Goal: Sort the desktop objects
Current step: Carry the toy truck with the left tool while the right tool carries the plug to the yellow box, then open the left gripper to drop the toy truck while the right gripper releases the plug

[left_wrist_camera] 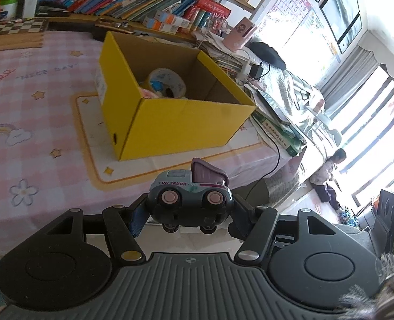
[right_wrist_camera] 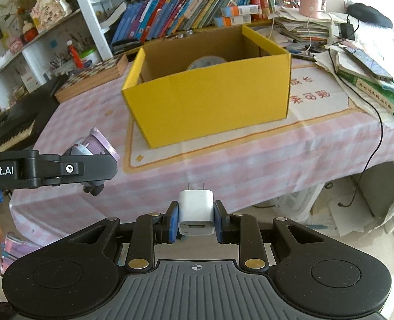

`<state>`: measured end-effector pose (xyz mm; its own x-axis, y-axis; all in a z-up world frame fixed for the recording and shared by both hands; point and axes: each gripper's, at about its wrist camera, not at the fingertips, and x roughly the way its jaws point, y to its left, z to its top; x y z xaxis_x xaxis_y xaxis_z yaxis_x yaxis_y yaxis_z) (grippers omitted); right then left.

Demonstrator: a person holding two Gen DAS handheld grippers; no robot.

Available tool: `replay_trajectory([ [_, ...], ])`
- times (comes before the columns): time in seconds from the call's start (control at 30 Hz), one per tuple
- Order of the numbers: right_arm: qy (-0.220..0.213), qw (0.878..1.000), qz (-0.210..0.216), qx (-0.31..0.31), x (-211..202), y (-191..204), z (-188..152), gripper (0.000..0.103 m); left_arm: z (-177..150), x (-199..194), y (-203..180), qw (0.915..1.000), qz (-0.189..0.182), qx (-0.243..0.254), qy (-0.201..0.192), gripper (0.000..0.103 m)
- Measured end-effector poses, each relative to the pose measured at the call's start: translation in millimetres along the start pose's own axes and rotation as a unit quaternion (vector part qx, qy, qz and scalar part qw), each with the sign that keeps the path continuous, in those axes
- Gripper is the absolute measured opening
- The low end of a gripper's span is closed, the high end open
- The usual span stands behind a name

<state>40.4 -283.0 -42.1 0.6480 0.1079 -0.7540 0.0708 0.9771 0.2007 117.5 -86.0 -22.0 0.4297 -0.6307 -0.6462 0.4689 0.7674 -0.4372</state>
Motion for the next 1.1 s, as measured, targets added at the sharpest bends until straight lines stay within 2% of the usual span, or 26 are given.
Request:
replay_trajectory([
  [0.33, -0.021, 0.999, 0.02, -0.015, 8.0, -36.4, 38.4, 0.026, 28.3, 23.0, -29.9, 0.9993, 0.01, 0.003, -0.037, 0.062],
  [0.8, -0.096, 0.991, 0.07, -0.061, 16.8, -57.6, 118.1, 0.026, 92.2, 40.8, -56.0, 0.9919, 0.049, 0.011, -0.116, 0.062],
  [0.93, -0.106, 0.988, 0.075, -0.086, 28.2, -56.7, 137.0, 0.026, 107.0, 51.6, -56.6, 0.9897, 0.065, 0.016, -0.126, 0.062],
  [1.1, -0.095, 0.984, 0.074, -0.132, 58.7, -47.9, 155.5, 0.026, 126.8, 77.6, -44.1, 0.9879, 0.097, 0.019, -0.12, 0.062],
])
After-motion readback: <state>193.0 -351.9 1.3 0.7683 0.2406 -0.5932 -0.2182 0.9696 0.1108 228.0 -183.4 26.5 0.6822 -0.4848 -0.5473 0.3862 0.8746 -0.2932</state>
